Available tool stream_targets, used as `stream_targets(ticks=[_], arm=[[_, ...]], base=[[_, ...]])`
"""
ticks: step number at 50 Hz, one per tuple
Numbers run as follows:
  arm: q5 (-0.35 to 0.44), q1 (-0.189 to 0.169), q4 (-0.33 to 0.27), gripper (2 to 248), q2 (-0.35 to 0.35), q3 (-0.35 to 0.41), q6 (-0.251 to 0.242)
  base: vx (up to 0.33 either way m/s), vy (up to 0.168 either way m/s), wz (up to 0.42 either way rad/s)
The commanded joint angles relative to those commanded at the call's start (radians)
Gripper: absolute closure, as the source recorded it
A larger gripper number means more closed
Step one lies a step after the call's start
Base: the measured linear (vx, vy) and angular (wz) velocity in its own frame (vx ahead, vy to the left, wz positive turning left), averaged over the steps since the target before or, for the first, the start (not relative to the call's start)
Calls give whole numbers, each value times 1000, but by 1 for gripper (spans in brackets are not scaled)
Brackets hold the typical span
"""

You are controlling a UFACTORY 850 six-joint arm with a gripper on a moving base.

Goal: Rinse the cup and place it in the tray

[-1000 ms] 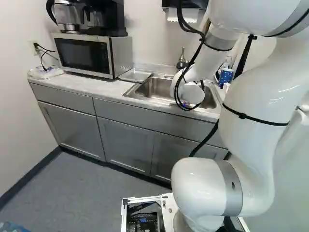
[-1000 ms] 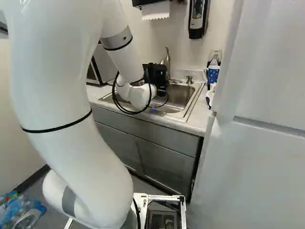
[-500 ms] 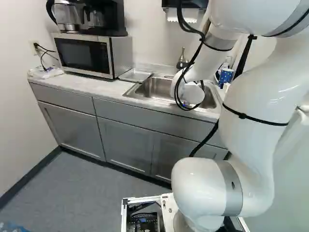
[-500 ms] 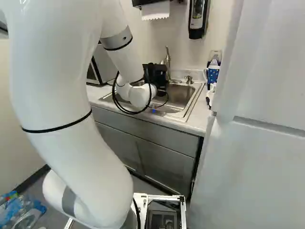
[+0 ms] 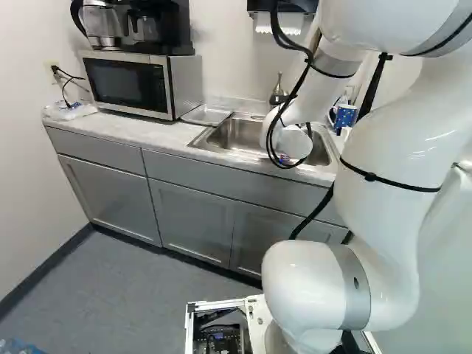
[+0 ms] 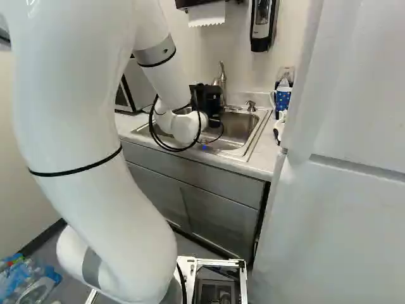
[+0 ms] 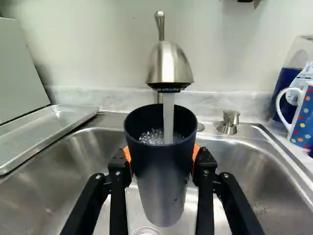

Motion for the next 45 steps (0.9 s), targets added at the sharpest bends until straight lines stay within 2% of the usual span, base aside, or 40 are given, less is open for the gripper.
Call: stream_targets(ticks=[19, 45], arm=[[0, 5, 0, 125, 2, 2, 0], [0, 78, 0, 125, 14, 16, 0]], base=[[0, 0, 0], [0, 0, 0]])
